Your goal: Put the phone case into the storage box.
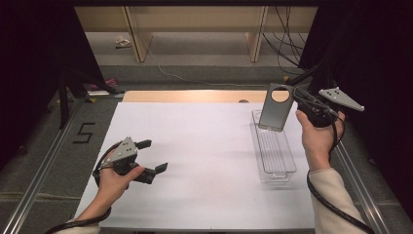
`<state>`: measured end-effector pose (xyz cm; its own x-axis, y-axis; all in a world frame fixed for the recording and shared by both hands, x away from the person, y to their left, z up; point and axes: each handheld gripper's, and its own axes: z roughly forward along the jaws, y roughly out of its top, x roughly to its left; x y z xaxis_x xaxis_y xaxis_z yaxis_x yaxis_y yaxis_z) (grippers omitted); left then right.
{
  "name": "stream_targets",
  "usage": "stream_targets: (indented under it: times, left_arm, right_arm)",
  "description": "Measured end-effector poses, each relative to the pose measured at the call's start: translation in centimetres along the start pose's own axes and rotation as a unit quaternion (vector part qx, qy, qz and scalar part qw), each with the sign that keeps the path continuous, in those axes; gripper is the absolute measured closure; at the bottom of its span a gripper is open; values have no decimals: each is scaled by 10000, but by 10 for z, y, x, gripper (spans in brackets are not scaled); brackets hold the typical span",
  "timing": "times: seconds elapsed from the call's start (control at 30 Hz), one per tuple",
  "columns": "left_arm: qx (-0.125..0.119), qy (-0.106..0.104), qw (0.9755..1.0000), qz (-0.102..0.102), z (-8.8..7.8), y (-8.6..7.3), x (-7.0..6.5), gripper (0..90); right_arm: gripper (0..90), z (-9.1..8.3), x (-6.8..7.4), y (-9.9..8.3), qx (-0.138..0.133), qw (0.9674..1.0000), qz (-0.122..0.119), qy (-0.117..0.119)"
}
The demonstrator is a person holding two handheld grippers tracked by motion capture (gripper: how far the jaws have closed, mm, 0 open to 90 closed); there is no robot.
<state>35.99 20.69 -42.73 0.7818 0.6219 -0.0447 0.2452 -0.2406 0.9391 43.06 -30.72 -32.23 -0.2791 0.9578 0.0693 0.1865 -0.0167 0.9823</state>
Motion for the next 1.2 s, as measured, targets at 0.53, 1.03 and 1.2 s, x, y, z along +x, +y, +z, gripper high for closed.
stream_targets:
  times: [0.53,1.03,1.2]
  left_arm:
    - [8,1,10000,10,0,0,0,0]
    - [13,6,10000,0,1,0,0,0]
    - [13,6,10000,1,1,-1,0,0]
  right_arm:
    - [851,1,-1,0,-3,10000,-80,-13]
    - [851,3,-2,1,-17,9999,-154,-22]
    - [850,4,-3,1,-9,9998,-173,-35]
